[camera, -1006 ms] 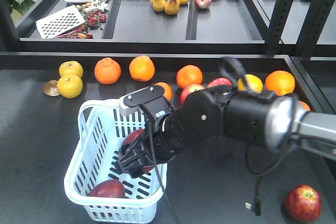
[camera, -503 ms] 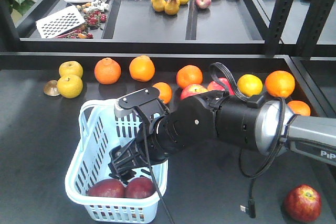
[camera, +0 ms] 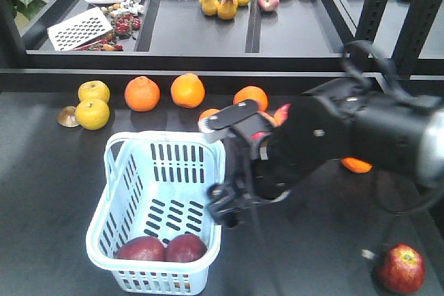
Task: Pick three apples into basket with both arms
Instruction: 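Move the right gripper to the red apple nearest the robot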
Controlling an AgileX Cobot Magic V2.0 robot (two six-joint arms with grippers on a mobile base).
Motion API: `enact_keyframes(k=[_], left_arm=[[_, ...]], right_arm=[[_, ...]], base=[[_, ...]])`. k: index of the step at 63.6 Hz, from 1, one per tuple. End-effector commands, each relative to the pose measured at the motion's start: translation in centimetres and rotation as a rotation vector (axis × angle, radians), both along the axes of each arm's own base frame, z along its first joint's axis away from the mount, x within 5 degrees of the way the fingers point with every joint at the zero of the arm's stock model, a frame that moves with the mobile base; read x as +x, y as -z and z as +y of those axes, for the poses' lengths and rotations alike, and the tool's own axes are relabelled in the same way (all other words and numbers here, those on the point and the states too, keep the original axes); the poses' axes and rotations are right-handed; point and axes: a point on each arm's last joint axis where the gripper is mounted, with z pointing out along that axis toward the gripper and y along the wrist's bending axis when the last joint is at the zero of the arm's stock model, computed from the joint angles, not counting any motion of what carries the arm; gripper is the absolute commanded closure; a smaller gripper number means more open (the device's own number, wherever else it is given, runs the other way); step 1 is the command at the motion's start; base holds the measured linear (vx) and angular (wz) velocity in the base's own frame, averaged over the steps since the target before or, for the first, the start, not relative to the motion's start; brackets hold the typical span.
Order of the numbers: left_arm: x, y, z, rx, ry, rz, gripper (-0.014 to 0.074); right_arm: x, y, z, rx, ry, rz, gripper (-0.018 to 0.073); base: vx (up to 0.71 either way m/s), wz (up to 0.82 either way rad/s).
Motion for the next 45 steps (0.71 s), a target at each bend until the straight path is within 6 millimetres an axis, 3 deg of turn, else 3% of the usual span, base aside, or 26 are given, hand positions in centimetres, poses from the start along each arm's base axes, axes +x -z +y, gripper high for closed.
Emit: enact_keyframes(k=[1, 27, 45], left_arm=[[0.0, -1.2, 0.0, -0.023, 0.011, -0.081, 0.0053], [0.0, -1.2, 0.0, -0.023, 0.011, -0.081, 0.0053], [0.0, -1.2, 0.0, -0.024, 0.011, -0.081, 0.0053]], right_arm=[[0.0, -1.6, -3.1, -0.02, 0.078, -0.068, -0.0106], [-1.1, 5.0, -18.1, -0.123, 0.594, 0.079, -0.0086], [-0.9, 5.1, -22.5, -0.124, 0.752, 0.055, -0.0075]], base=[[0.0, 0.0], [0.0, 0.0], [0.0, 0.0]])
